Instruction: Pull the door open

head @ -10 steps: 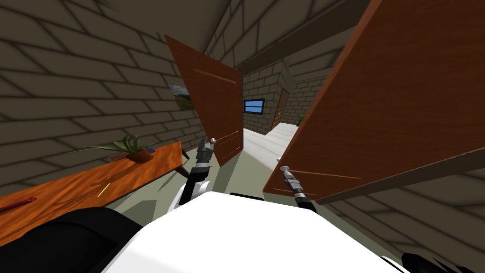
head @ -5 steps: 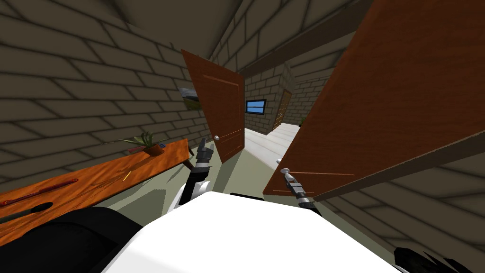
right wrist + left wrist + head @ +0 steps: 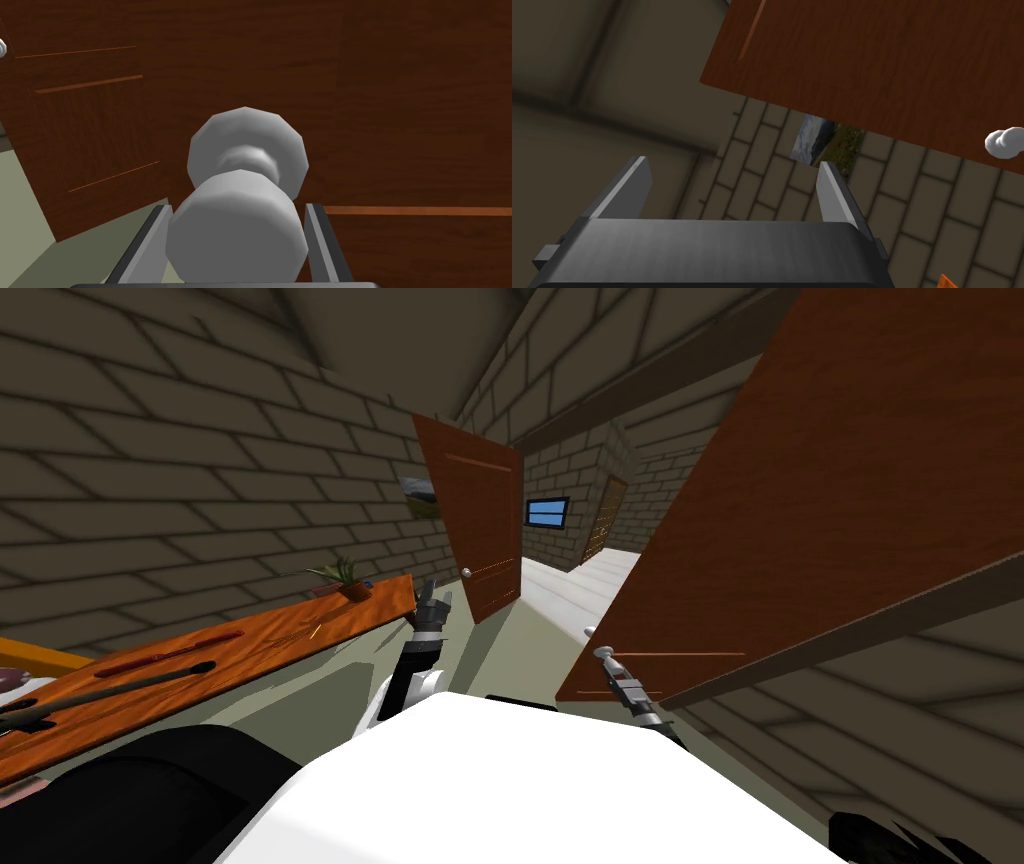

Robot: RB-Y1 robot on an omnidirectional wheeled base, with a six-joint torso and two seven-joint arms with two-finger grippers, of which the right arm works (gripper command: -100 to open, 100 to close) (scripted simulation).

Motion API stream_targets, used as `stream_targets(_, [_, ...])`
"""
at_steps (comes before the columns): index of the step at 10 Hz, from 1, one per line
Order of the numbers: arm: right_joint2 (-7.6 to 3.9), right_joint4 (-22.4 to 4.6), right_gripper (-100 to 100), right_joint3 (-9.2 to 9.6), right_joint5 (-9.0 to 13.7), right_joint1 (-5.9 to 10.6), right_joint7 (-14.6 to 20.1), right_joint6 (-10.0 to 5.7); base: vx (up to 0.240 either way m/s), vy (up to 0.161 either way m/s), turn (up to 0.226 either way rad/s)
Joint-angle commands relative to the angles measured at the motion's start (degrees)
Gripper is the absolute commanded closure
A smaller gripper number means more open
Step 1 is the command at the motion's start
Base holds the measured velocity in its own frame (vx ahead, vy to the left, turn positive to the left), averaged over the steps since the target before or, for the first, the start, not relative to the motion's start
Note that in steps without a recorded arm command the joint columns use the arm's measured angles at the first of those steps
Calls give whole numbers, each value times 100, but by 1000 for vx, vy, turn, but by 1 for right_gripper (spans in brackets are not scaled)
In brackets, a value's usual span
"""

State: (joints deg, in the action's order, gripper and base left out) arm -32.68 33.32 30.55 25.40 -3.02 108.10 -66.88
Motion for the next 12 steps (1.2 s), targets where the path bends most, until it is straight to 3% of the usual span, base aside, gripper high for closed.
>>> stream_targets(1, [-9,-123,100,57,-31,3,69,-176,-130,-56,76])
stream_targets(4, [-87,-175,100,152,-77,-62,160,-378,-187,-85,118])
stream_targets(12, [-82,-408,100,196,-72,-22,246,-553,-167,-70,144])
